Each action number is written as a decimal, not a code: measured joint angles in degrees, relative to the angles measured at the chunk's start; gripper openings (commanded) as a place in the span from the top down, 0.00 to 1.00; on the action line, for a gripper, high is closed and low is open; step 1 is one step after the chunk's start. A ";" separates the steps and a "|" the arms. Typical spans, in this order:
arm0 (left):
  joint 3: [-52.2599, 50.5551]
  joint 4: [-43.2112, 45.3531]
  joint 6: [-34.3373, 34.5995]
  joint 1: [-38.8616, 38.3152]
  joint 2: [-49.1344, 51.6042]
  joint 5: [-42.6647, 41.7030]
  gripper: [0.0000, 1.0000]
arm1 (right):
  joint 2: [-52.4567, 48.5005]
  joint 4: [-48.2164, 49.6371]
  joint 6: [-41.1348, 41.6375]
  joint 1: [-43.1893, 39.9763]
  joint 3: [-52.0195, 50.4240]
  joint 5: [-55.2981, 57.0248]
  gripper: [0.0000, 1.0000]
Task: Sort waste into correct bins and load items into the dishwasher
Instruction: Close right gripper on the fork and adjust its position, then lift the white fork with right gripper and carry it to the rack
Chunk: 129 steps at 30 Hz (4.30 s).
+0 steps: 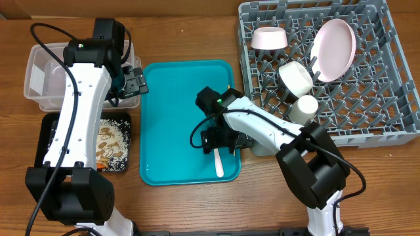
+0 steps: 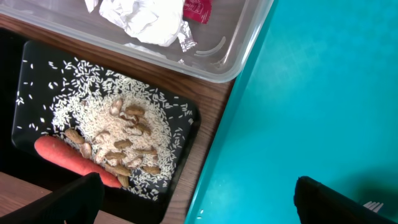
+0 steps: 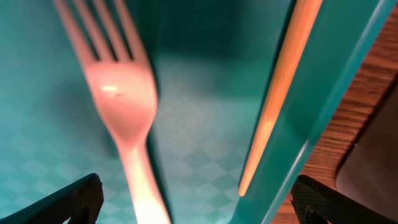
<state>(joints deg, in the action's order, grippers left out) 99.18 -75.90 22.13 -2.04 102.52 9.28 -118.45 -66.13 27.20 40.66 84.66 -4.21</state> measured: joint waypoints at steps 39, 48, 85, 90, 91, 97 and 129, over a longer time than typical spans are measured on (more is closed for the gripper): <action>0.00 0.00 0.00 0.00 0.00 0.00 0.00 | -1.16 -3.87 15.21 2.47 5.99 1.03 0.24; 0.00 0.00 0.00 0.00 0.00 0.00 0.00 | -6.25 -3.02 15.63 2.03 6.49 -3.02 0.25; 0.00 0.00 0.00 0.00 0.00 0.00 0.00 | -6.78 -3.39 15.87 1.38 6.84 -5.84 0.69; 0.00 0.00 0.00 0.00 0.00 0.00 0.00 | -6.78 -3.41 15.87 1.36 6.84 -5.86 0.75; 0.00 0.00 0.00 0.00 0.00 0.00 0.00 | -6.78 -3.43 15.87 1.36 6.84 -5.88 0.78; 0.00 0.00 0.00 0.00 0.00 0.00 0.00 | -6.78 -3.39 16.04 1.36 6.84 -5.88 0.85; 0.00 0.00 0.00 0.00 0.00 0.00 0.00 | -8.74 -9.75 15.80 1.36 14.56 -1.33 0.96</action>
<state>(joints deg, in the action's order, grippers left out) 99.18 -75.90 22.13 -2.04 102.52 9.28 -127.20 -75.88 43.00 42.02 99.22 -5.54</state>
